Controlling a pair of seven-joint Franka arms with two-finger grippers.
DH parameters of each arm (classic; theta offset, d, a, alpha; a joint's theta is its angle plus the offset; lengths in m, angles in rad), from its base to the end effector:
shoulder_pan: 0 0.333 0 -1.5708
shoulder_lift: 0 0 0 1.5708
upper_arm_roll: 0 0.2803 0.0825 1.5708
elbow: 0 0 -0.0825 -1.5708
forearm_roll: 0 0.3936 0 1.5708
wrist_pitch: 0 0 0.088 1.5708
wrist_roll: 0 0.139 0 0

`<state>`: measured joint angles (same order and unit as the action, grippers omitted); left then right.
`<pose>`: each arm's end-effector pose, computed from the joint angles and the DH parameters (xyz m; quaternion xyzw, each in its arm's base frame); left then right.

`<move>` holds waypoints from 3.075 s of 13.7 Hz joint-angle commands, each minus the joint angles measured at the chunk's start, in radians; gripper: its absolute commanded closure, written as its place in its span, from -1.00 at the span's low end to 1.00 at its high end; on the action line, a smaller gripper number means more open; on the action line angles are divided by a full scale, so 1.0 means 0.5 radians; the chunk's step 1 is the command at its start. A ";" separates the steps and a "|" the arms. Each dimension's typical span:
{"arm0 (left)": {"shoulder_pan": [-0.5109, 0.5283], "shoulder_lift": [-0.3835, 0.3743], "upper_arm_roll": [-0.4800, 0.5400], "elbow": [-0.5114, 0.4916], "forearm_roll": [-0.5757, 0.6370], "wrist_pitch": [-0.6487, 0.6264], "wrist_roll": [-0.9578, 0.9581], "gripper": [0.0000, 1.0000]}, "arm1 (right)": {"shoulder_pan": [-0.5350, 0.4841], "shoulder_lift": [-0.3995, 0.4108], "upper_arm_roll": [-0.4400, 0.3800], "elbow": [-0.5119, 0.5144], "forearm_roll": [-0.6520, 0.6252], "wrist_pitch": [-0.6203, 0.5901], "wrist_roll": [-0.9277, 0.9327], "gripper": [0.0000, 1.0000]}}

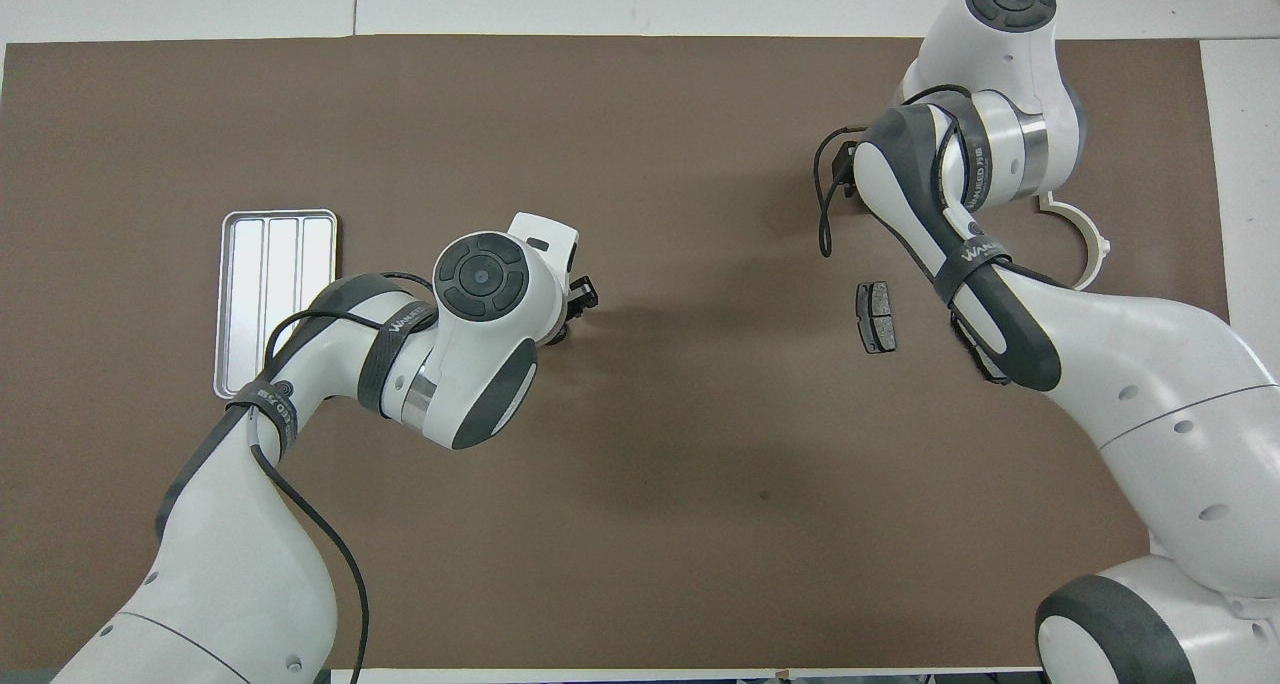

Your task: Pick bearing gear from pile to tray

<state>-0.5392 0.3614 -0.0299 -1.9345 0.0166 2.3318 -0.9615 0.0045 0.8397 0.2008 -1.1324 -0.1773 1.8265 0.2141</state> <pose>0.5215 -0.3327 0.2311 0.9815 0.1904 0.0136 0.0119 0.7206 0.0955 0.2377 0.9978 -0.0041 -0.0624 0.0210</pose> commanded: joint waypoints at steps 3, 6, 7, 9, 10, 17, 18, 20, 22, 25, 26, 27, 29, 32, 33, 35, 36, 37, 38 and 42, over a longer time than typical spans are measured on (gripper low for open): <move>-0.035 -0.039 0.026 -0.073 0.034 0.061 -0.053 -0.52 | -0.015 0.029 0.028 -0.018 -0.041 0.016 0.041 -0.83; -0.035 -0.039 0.026 -0.079 0.034 0.070 -0.059 -0.45 | -0.015 0.035 0.028 -0.042 -0.044 0.007 0.035 -0.83; -0.038 -0.039 0.026 -0.092 0.034 0.073 -0.059 -0.39 | -0.015 0.039 0.028 -0.042 -0.047 0.001 0.038 -0.82; -0.038 -0.039 0.026 -0.089 0.034 0.080 -0.059 -0.31 | -0.015 0.039 0.028 -0.042 -0.050 -0.033 0.035 -0.75; -0.038 -0.036 0.026 -0.089 0.034 0.080 -0.059 -0.31 | -0.012 0.039 0.028 -0.042 -0.060 -0.048 0.035 -0.72; -0.057 -0.020 0.029 -0.070 0.034 0.074 -0.096 0.80 | -0.012 0.035 0.028 -0.036 -0.081 -0.107 0.029 -0.44; -0.057 -0.017 0.032 -0.061 0.037 0.052 -0.096 1.00 | -0.012 0.035 0.028 -0.036 -0.087 -0.106 0.023 -0.38; -0.051 -0.017 0.038 0.033 0.104 -0.122 -0.083 1.00 | -0.012 0.039 0.028 -0.033 -0.096 -0.106 0.020 -0.29; 0.004 -0.099 0.047 0.068 0.160 -0.239 -0.041 1.00 | -0.012 0.039 0.028 -0.030 -0.096 -0.100 0.017 -0.19; 0.261 -0.421 0.041 -0.076 0.157 -0.435 0.387 1.00 | -0.012 0.039 0.031 -0.024 -0.096 -0.097 0.020 -0.07; 0.338 -0.468 0.041 -0.101 0.157 -0.475 0.544 1.00 | -0.012 0.039 0.031 -0.021 -0.096 -0.094 0.020 -0.02; 0.421 -0.505 0.041 -0.137 0.157 -0.485 0.673 1.00 | -0.012 0.039 0.031 -0.024 -0.096 -0.085 0.026 0.00; 0.581 -0.542 0.041 -0.202 0.154 -0.479 0.967 1.00 | -0.012 0.039 0.031 -0.021 -0.096 -0.073 0.029 0.04; 0.890 -0.572 0.035 -0.337 0.120 -0.302 1.479 1.00 | -0.012 0.045 0.031 -0.015 -0.096 -0.057 0.035 0.14; 0.964 -0.582 0.038 -0.358 0.059 -0.277 1.636 1.00 | -0.009 0.045 0.031 -0.018 -0.096 -0.036 0.035 0.19; 1.051 -0.591 0.038 -0.401 0.016 -0.228 1.827 1.00 | -0.009 0.048 0.031 -0.015 -0.093 -0.002 0.038 0.21; 1.075 -0.576 0.038 -0.420 0.016 -0.182 1.858 1.00 | -0.009 0.048 0.031 -0.015 -0.096 0.007 0.038 0.21; 1.085 -0.557 0.038 -0.432 0.016 -0.136 1.904 1.00 | -0.009 0.048 0.031 -0.015 -0.093 0.022 0.038 0.28; 1.085 -0.530 0.038 -0.453 0.016 -0.093 1.923 1.00 | -0.009 0.048 0.031 -0.015 -0.093 0.025 0.038 0.39; 1.088 -0.517 0.041 -0.582 0.016 0.000 1.984 1.00 | -0.009 0.048 0.031 -0.015 -0.093 0.028 0.050 0.63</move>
<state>-0.0037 0.1134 -0.0080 -2.1836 0.0378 2.2886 -0.0093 0.0056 0.8489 0.2086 -1.1362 -0.2055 1.8139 0.2158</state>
